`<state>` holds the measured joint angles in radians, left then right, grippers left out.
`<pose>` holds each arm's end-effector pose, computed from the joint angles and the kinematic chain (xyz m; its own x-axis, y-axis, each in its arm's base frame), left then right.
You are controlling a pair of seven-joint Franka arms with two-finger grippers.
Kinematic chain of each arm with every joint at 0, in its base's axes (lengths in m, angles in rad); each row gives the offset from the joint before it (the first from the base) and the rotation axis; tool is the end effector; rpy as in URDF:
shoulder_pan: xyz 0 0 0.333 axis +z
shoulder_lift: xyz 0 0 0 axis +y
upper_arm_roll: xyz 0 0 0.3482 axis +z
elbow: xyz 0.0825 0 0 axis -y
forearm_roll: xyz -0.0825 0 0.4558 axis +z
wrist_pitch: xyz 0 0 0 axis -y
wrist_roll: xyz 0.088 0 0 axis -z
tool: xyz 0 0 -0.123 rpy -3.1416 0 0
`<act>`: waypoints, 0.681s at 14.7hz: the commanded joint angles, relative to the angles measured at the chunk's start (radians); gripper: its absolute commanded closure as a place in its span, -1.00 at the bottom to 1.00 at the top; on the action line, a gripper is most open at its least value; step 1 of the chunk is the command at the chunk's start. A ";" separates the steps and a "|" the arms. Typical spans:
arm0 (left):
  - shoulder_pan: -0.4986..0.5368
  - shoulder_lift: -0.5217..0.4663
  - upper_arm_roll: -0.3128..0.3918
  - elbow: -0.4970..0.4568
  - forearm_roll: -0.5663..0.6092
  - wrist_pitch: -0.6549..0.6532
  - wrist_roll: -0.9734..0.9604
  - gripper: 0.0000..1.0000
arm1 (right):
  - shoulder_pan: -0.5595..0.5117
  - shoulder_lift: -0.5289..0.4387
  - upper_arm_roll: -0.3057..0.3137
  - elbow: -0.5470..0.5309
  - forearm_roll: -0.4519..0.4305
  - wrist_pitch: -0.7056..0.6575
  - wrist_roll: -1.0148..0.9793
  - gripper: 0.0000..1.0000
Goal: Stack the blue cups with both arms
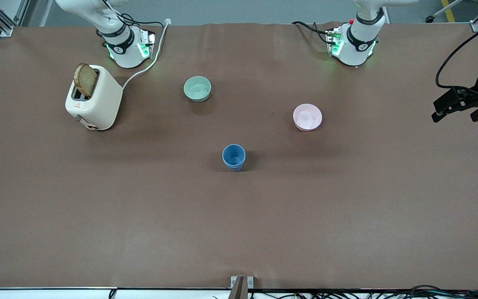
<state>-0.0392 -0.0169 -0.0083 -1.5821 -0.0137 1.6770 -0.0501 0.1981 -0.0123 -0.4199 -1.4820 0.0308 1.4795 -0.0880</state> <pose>0.6323 -0.0317 0.6552 0.9938 0.0043 0.1107 0.0022 -0.9998 0.0191 0.5984 -0.1326 0.6876 0.9914 -0.1307 0.0119 -0.1302 -0.9909 -0.0347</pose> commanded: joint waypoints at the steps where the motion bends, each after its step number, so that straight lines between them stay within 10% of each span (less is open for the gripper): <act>1: 0.005 -0.002 -0.010 0.017 0.004 -0.046 0.001 -1.00 | -0.023 -0.020 0.015 -0.012 -0.037 0.011 -0.042 -1.00; 10: 0.001 -0.003 -0.013 0.017 0.004 -0.053 0.001 -1.00 | -0.079 0.037 0.015 0.057 -0.019 -0.022 -0.110 -1.00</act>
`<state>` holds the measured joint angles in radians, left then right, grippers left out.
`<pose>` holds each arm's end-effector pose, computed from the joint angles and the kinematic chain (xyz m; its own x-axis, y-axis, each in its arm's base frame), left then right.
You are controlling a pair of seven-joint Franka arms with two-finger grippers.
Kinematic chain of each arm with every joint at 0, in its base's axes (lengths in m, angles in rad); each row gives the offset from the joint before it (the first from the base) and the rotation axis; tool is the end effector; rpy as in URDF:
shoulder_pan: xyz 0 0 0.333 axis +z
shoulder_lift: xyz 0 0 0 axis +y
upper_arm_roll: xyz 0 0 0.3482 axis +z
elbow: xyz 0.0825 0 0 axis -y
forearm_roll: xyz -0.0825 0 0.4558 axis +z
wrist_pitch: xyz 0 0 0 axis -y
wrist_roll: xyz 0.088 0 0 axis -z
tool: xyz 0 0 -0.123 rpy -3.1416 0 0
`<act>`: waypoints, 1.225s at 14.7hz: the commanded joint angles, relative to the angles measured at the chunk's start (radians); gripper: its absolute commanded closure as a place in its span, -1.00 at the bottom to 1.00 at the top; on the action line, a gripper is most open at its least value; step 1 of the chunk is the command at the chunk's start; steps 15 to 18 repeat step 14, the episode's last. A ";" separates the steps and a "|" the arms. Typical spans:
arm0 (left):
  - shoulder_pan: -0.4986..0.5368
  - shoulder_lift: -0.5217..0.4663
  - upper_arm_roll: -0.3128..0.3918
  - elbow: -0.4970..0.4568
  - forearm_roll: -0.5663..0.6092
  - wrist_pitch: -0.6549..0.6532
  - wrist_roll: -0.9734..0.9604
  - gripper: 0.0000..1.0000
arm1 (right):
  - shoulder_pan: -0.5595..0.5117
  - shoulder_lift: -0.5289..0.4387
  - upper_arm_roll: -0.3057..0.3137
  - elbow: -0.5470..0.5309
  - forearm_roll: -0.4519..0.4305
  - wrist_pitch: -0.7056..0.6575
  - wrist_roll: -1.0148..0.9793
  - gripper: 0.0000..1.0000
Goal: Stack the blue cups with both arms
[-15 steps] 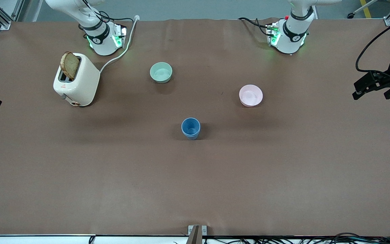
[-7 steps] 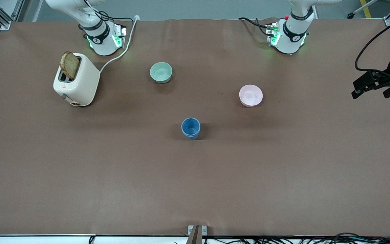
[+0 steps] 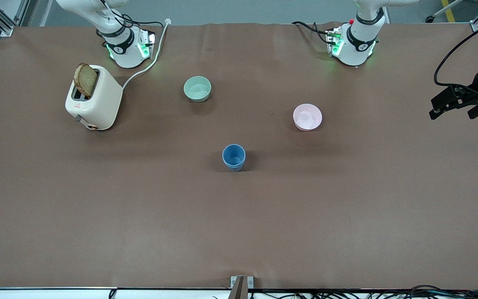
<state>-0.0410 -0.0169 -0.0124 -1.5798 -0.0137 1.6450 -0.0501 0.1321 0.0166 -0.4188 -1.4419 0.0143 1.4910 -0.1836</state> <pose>0.6285 -0.0353 0.6533 0.9967 -0.0021 0.0812 -0.0036 -0.9998 0.0176 0.5992 -0.1721 0.6937 0.9942 -0.1013 0.0347 -0.1014 -0.9948 -0.0011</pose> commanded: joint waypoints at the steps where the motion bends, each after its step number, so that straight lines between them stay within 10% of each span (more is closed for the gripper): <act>1: 0.003 -0.003 -0.009 0.015 0.004 -0.021 0.001 -1.00 | -0.009 0.008 0.015 0.018 -0.002 -0.047 -0.014 -1.00; 11: 0.004 -0.003 -0.008 0.015 0.004 -0.021 0.007 -1.00 | 0.014 0.002 0.028 0.014 -0.008 -0.063 -0.017 -1.00; 14: 0.004 -0.003 -0.008 0.015 0.006 -0.021 0.015 -1.00 | -0.069 -0.015 0.156 -0.001 -0.014 -0.083 -0.014 -1.00; 18: 0.004 -0.003 -0.008 0.015 0.006 -0.021 0.015 -1.00 | -0.069 -0.015 0.156 -0.001 -0.014 -0.083 -0.014 -1.00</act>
